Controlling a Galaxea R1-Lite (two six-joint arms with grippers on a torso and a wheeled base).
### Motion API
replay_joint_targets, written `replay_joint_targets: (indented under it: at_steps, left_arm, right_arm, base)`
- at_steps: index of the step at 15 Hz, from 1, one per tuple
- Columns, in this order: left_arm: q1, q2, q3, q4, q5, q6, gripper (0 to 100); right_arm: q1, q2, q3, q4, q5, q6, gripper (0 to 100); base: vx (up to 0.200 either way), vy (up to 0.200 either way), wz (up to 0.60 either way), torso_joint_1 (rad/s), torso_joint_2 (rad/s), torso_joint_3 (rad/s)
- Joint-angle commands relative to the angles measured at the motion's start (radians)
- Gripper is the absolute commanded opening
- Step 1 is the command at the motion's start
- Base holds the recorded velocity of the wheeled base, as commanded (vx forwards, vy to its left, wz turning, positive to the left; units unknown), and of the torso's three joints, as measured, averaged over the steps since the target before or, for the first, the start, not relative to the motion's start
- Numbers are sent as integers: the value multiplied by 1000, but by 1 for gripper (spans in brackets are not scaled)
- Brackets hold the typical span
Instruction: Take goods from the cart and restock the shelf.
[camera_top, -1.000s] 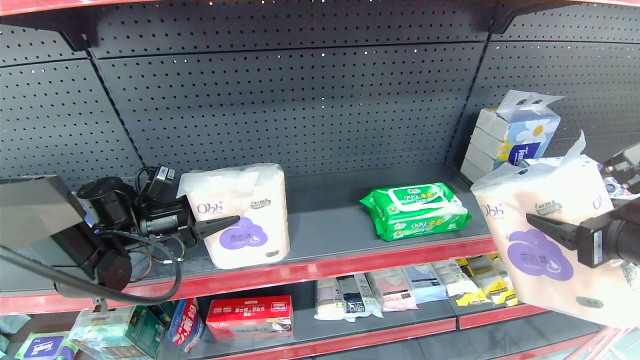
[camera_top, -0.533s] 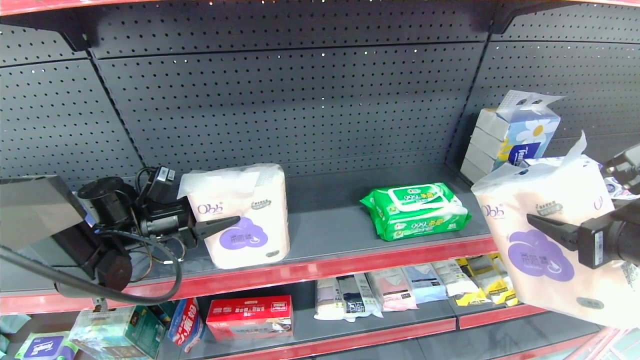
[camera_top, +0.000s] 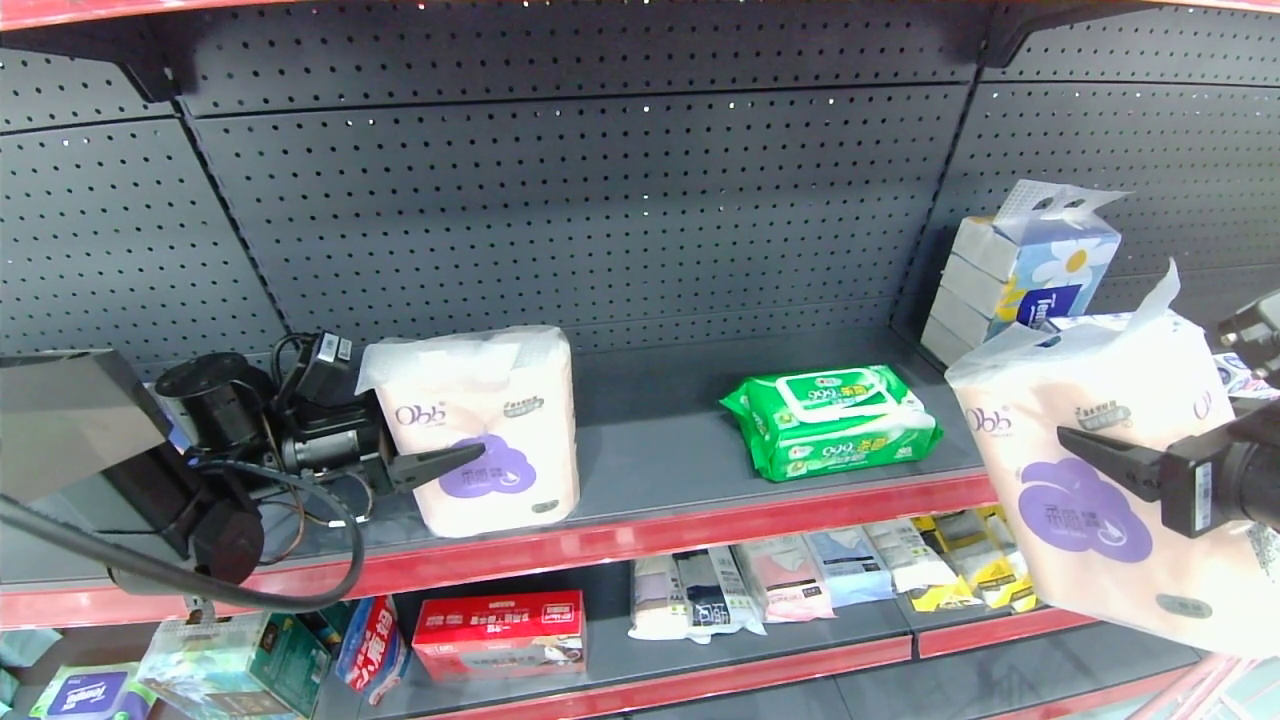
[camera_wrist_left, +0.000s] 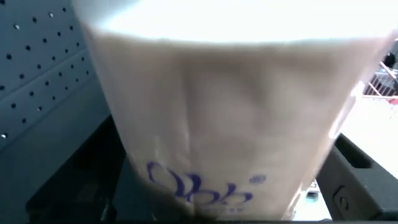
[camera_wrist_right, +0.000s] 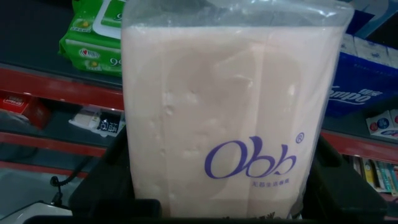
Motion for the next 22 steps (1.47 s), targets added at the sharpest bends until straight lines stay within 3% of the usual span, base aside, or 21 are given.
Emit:
replay_joint_targets:
  at_steps: [1, 8, 14, 19, 22]
  left_arm:
    - [-4, -23, -3, -3, 3, -2, 100]
    - [-4, -77, -8, -3, 3, -28, 100]
    - [-4, -152, -89, -3, 3, -132, 100]
    - [-4, -175, -111, -3, 24, -141, 100]
    - [-4, -209, -106, -3, 70, -178, 100]
  right_arm:
    - [1, 0, -2, 0, 1, 0, 0]
    - [1, 0, 3, 0, 2, 0, 0]
    - [2, 0, -2, 0, 2, 0, 0]
    - [2, 3, -3, 0, 2, 0, 0]
    - [2, 4, -5, 0, 2, 0, 0]
  base:
    - [0, 0, 0, 0, 0, 0]
    - [0, 0, 0, 0, 0, 0]
    - [0, 0, 0, 0, 0, 0]
    - [0, 0, 0, 0, 0, 0]
    - [0, 0, 0, 0, 0, 0]
